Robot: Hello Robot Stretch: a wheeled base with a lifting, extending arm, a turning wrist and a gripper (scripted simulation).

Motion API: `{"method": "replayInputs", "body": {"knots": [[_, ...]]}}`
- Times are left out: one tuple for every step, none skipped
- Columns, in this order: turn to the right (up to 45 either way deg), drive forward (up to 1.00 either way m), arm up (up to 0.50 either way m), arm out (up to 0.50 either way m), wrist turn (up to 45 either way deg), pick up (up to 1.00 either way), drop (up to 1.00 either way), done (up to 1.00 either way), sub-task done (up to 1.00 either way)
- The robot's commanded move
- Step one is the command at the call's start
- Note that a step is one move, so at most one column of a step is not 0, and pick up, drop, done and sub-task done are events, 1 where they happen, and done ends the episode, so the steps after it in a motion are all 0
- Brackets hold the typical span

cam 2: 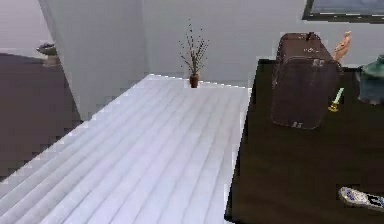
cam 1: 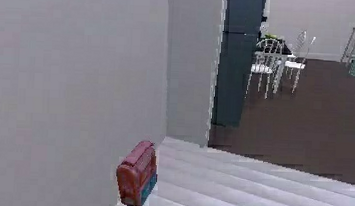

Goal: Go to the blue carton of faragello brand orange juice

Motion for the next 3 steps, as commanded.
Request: {"method": "replayInputs", "body": {"knots": [[0.0, 0.05, 0.00, 0.00, 0.0, 0.00, 0.00, 0.00, 0.00], [33.0, 0.00, 0.00, 0.00, 0.0, 0.00, 0.00, 0.00, 0.00], [3.0, 0.00, 0.00, 0.00, 0.0, 0.00, 0.00, 0.00, 0.00]]}}
